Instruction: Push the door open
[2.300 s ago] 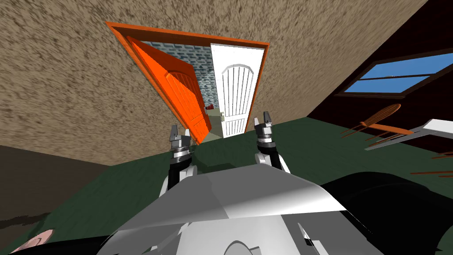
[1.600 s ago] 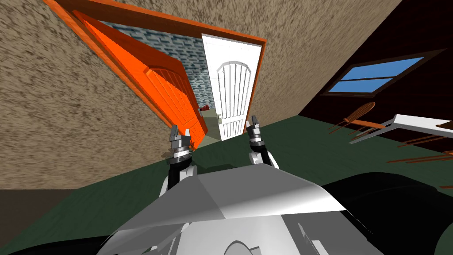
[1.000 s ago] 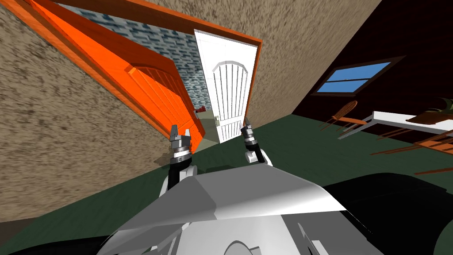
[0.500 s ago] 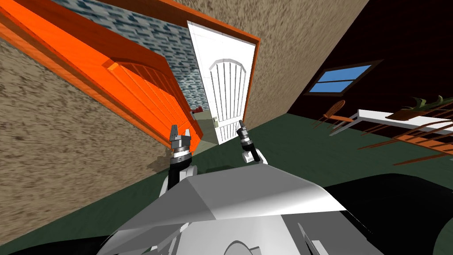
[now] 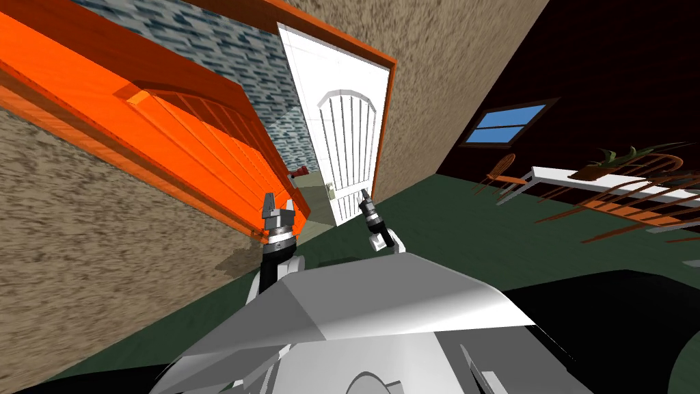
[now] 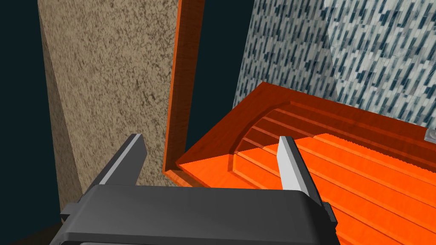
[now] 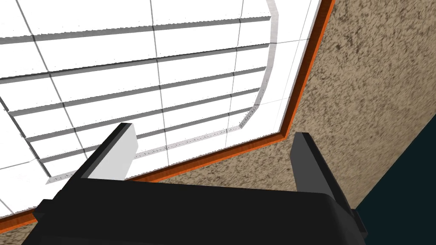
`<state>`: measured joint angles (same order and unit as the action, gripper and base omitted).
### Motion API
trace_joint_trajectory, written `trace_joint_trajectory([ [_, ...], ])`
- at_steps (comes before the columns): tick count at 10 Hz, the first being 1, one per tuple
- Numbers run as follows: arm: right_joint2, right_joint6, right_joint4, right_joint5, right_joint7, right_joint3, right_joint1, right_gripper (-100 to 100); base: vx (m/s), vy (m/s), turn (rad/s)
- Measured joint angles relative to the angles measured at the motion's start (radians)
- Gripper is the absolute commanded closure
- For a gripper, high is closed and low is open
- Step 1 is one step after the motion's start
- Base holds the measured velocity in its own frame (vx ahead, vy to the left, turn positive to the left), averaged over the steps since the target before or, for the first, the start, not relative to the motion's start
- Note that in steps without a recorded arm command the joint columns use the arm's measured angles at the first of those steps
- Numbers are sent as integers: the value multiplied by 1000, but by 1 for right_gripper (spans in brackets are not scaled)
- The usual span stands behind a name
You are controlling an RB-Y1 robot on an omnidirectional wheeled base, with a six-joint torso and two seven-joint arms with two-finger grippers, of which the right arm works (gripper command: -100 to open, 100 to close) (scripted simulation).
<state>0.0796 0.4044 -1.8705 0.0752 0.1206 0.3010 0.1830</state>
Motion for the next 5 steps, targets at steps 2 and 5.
trace_joint_trajectory([
  [2,5,-2,48,-3,12,22,-29,-100,92,61,-126],
  [5,14,-17,95,-6,27,63,-59,-100,87,50,-115],
])
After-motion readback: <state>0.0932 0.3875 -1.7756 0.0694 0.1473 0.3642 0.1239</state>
